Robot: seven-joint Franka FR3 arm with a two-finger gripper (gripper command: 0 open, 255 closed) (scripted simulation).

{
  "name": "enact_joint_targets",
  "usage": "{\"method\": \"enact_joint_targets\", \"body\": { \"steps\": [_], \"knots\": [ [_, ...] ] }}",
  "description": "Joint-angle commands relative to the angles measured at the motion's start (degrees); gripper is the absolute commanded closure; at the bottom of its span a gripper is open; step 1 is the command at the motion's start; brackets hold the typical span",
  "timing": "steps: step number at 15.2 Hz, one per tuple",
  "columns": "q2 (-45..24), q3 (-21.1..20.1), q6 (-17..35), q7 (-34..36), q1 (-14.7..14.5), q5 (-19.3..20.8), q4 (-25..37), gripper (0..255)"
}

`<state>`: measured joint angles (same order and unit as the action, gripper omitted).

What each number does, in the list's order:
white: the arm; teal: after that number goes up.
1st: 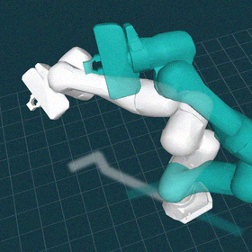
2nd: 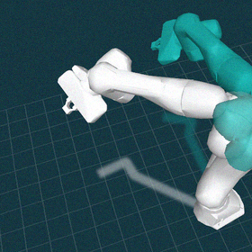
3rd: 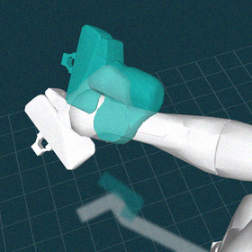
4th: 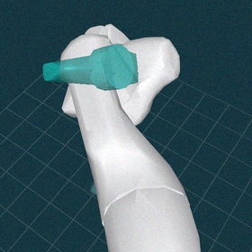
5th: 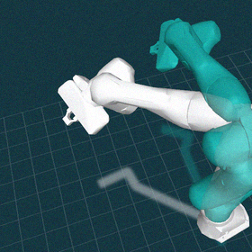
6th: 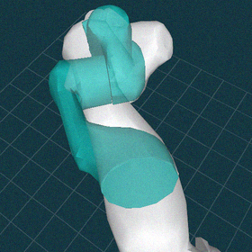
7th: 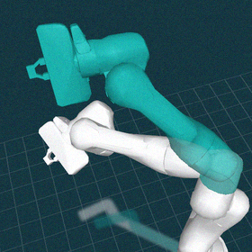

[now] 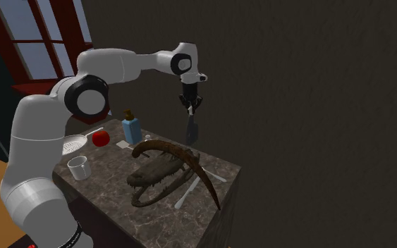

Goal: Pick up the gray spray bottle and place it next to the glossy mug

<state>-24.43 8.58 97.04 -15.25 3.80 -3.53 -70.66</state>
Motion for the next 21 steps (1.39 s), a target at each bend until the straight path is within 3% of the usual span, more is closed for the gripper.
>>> {"method": "enact_joint_targets", "body": {
  "steps": [1,12,16,21],
  "knots": [
    [-0.13,0.01,-1.63,0.01,0.08,-0.02,1.74,255],
    [-4.42,-0.04,-12.56,0.07,1.10,-0.60,16.96,255],
    [7.86,-0.20,-8.39,2.17,-1.95,1.24,0.60,255],
    [19.65,-1.32,-6.95,5.55,-4.66,3.15,-12.52,255]
  ]
}}
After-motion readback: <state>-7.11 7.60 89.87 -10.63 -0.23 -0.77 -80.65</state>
